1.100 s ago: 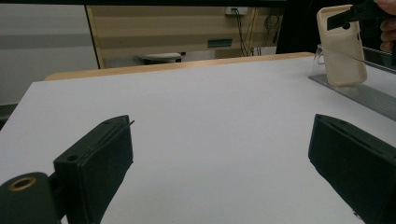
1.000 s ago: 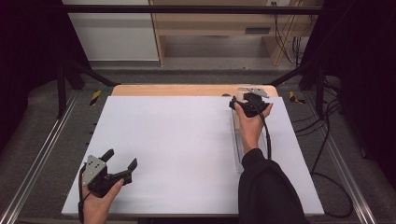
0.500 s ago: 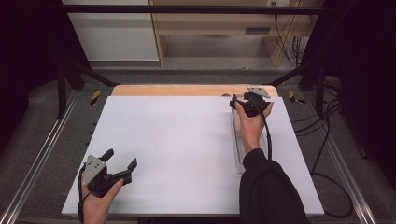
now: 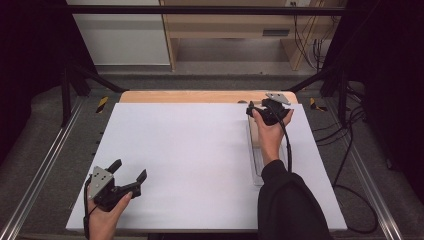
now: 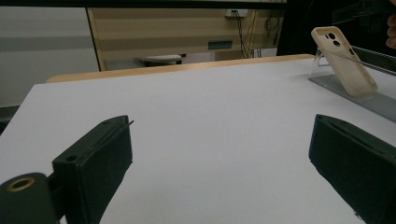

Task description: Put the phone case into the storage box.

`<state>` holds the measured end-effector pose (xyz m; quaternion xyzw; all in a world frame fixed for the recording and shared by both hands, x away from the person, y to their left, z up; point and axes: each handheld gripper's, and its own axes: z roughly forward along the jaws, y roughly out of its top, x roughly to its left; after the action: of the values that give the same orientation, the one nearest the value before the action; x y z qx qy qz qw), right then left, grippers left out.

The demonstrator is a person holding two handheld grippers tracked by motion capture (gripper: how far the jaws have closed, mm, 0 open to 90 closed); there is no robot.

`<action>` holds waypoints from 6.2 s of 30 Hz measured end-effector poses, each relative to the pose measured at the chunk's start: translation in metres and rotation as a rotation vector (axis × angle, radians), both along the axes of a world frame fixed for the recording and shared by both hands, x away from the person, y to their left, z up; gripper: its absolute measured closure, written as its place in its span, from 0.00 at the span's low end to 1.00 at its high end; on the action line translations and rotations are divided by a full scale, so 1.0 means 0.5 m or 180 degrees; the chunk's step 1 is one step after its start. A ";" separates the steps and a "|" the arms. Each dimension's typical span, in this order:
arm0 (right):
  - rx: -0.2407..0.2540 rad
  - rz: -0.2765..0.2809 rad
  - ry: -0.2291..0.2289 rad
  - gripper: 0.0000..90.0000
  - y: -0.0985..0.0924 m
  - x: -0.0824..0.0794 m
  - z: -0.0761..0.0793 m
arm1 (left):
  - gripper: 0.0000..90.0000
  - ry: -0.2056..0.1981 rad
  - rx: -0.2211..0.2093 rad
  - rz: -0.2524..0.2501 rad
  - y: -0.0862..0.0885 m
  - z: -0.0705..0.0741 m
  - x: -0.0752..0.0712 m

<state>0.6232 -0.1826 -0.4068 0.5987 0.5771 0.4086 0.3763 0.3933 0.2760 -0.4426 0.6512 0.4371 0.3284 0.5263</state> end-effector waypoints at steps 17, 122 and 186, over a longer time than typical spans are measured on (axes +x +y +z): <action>-0.0034 0.0035 0.0004 0.06 0.002 -0.006 0.005 | 0.06 -0.0009 0.0000 -0.0006 -0.001 0.000 0.000; -0.0035 0.0910 -0.0809 0.05 -0.099 -0.235 0.129 | 0.04 -0.0273 -0.0118 -0.0301 0.045 -0.012 -0.033; -0.0188 0.1116 -0.0972 0.03 -0.184 -0.406 -0.007 | 0.04 -0.0319 -0.0063 -0.0419 0.038 -0.012 -0.035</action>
<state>0.4204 -0.2746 -0.4105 0.4092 0.6203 0.5366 0.3999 0.3760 0.2948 -0.4487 0.6560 0.3697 0.3210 0.5744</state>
